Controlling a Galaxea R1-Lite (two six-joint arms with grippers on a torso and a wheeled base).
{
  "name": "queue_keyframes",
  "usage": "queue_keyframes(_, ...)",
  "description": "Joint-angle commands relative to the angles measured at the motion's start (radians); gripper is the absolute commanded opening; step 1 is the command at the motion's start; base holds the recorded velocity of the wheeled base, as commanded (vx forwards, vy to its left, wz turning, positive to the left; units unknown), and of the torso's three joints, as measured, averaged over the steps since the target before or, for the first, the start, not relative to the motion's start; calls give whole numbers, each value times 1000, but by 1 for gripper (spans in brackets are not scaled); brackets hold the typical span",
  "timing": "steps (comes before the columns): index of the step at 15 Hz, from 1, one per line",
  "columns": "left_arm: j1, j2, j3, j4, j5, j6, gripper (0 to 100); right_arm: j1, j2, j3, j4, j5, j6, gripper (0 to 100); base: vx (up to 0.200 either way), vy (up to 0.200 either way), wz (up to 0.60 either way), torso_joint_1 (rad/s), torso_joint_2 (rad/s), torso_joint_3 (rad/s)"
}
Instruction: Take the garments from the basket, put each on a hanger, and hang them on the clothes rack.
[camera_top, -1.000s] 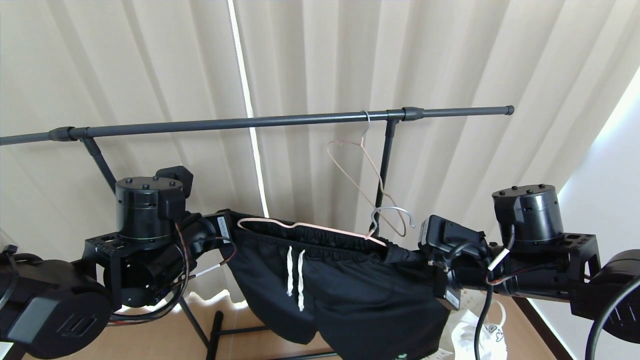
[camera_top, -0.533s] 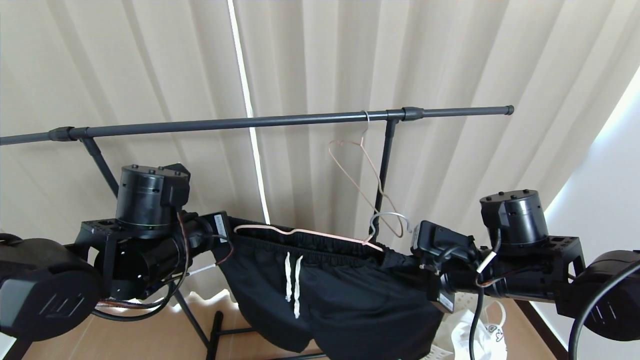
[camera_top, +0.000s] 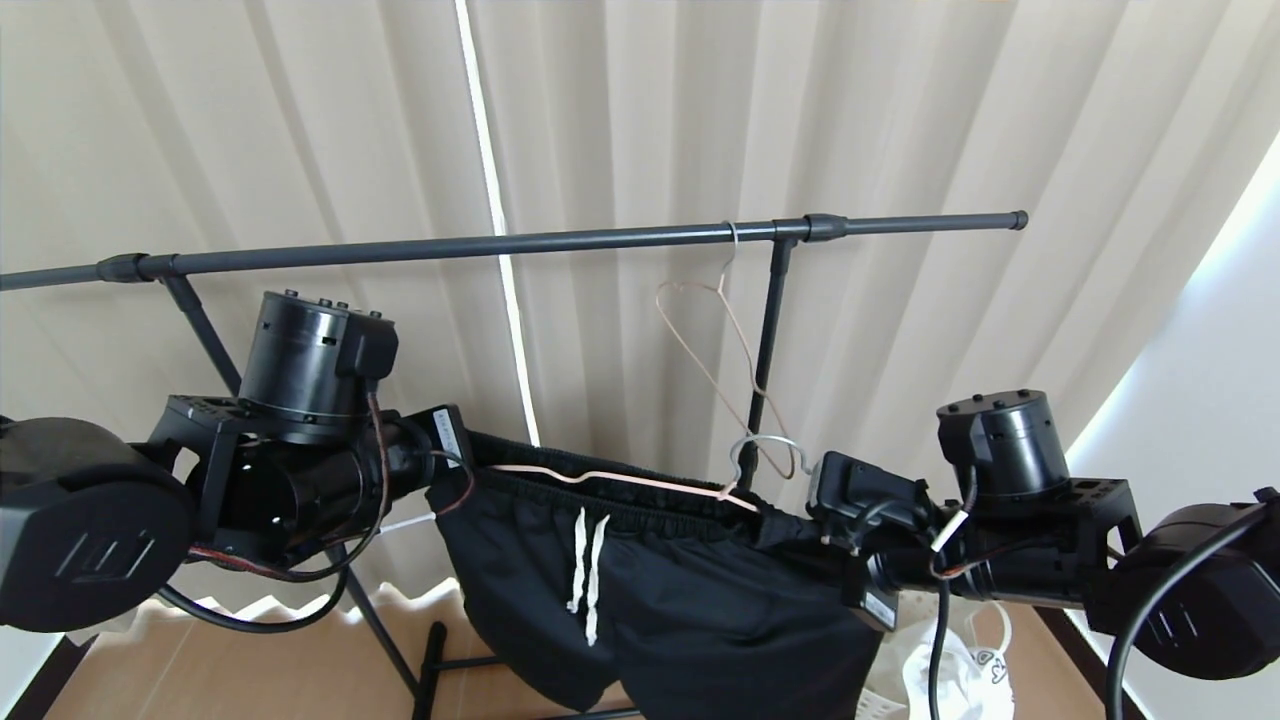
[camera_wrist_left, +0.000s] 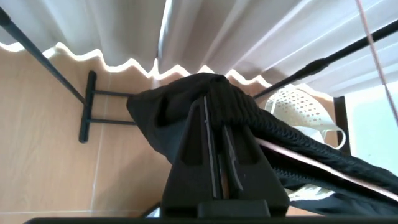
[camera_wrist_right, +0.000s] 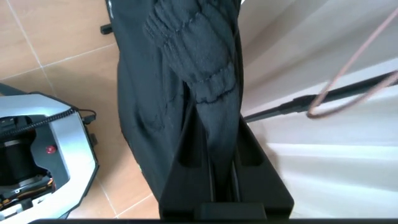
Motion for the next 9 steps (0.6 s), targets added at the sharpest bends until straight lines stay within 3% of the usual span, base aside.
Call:
queue_keyframes(1,-25,-21,-5,5,0,-9,0,9,20,-12,-1,-6,2,0,0,0,0,0,0,0)
queue_keyframes(4,-76,-33,-111,169,-11,-113,0,61,22,-55,0,-26,130,0,0,0,0,0,0,0)
queue_keyframes(6,-84,-39,-194,301,-57,-184,0,107,29,-83,-1,-95,248,0,0,0,0,0,0,0)
queue_keyframes(9,-93,-90,-197,324,-195,-194,0,132,40,-95,-1,-104,268,0,0,0,0,0,0,0)
